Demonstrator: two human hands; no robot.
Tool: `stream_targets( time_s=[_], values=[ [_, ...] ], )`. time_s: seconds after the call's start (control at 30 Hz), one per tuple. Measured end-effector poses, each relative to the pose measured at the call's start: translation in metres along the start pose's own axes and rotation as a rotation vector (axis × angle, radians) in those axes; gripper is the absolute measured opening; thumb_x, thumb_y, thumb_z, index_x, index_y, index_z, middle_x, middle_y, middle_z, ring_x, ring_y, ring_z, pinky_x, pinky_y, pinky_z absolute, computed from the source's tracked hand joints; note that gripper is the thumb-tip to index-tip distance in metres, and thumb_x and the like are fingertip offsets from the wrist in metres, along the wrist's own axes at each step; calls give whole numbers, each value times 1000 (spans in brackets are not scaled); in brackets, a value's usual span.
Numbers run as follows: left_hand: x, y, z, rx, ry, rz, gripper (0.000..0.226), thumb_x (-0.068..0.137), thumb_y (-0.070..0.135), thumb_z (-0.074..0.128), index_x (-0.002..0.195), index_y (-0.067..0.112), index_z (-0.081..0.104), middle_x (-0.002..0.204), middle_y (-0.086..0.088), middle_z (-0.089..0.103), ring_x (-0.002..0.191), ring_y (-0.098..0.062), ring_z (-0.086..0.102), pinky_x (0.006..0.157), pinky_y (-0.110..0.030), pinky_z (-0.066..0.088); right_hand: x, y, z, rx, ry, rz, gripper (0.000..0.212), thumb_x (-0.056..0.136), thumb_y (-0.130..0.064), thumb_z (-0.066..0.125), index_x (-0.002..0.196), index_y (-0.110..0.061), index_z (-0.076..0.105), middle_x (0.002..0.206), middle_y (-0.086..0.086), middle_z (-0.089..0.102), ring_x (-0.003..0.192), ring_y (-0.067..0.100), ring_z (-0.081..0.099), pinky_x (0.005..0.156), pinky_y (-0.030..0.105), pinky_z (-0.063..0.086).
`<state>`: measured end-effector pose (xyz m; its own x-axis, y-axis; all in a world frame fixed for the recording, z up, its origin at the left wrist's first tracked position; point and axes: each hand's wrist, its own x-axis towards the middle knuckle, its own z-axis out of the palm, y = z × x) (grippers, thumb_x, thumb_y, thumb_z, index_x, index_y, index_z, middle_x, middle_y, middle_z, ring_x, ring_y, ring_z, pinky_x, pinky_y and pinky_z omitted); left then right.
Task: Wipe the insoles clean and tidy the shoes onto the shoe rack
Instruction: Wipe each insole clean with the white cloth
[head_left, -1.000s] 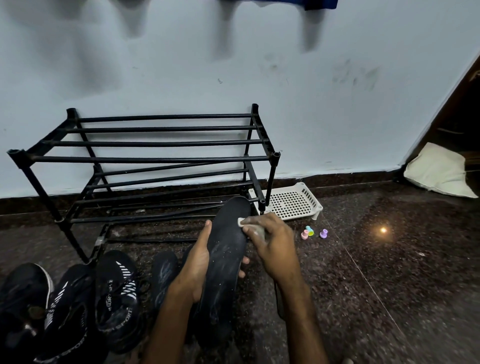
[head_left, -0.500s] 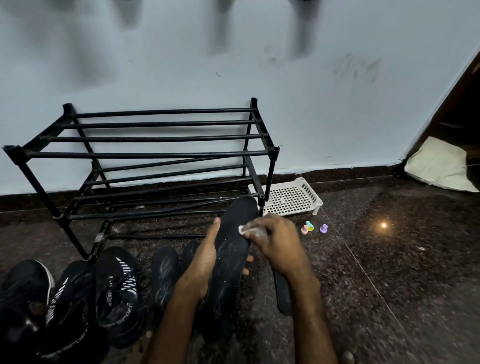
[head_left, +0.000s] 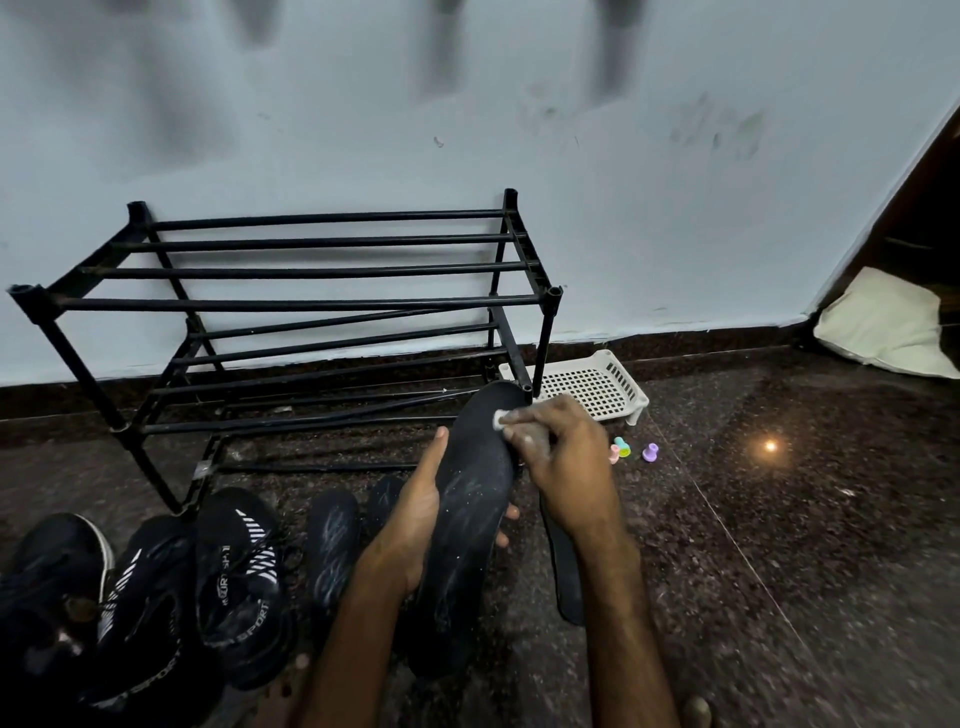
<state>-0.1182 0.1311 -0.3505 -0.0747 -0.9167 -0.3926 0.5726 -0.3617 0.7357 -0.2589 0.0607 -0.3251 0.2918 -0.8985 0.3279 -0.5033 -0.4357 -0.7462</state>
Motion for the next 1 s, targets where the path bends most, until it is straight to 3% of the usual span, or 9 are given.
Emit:
stream_targets(
  time_s=[0.07,0.17,0.27,0.37,0.53,0.6,0.7,0.83,1.0],
  values=[
    [0,2,1,1,-8,8,77,95,64,34,119,-3,64,85,-25,66,65,-32,66,51,-37,55,-5,-1,-1,19,-164,16,12,81,-17,78,92,-22,78,98,-6,60,92,1,58,76,-1,38],
    [-1,1,2,-17,10,-6,76,94,64,36,117,-2,65,86,-25,66,65,-33,66,50,-38,55,-4,3,-1,67,-77,82,11,80,-19,79,90,-23,78,101,-9,57,96,-3,54,80,2,40],
    [-2,0,3,-39,5,-10,80,93,67,35,117,-3,65,86,-26,66,65,-33,66,51,-38,56,0,8,2,197,-36,155,8,80,-19,79,88,-22,78,98,-10,70,94,4,65,88,27,54],
    [-6,2,3,-97,-37,-4,86,90,70,33,119,-5,65,92,-27,66,67,-33,66,52,-38,57,-1,4,5,367,5,235,7,81,-20,79,87,-21,77,89,-7,75,86,14,71,79,38,59],
    [-13,5,4,-96,-110,27,89,90,70,26,121,-5,61,90,-26,66,64,-31,67,54,-36,57,3,-3,10,367,192,215,8,83,-25,78,89,-21,76,90,-8,74,87,8,68,79,29,56],
    [-12,6,5,-59,-86,24,87,90,70,27,116,-4,64,86,-26,65,60,-30,65,53,-33,56,1,-4,11,198,191,132,9,84,-24,76,93,-22,75,100,-8,67,93,-2,59,83,11,48],
    [-10,8,7,-39,-56,73,85,91,68,27,120,-3,62,87,-22,68,61,-26,66,52,-32,56,-2,-5,6,26,11,85,12,84,-19,76,96,-18,76,103,-6,57,92,-5,52,73,-5,36],
    [-11,7,9,140,23,125,79,98,60,21,117,-5,63,80,-19,70,54,-22,66,47,-30,54,-2,-3,-5,-78,-261,51,7,81,-21,78,88,-20,76,94,-6,65,84,3,61,67,5,41],
    [-11,9,13,215,2,76,80,96,62,27,118,-5,64,87,-26,67,64,-28,67,55,-35,56,5,-7,-3,-131,124,-26,16,85,-12,74,101,-13,75,101,-2,63,89,3,56,81,-6,34]
  ],
)
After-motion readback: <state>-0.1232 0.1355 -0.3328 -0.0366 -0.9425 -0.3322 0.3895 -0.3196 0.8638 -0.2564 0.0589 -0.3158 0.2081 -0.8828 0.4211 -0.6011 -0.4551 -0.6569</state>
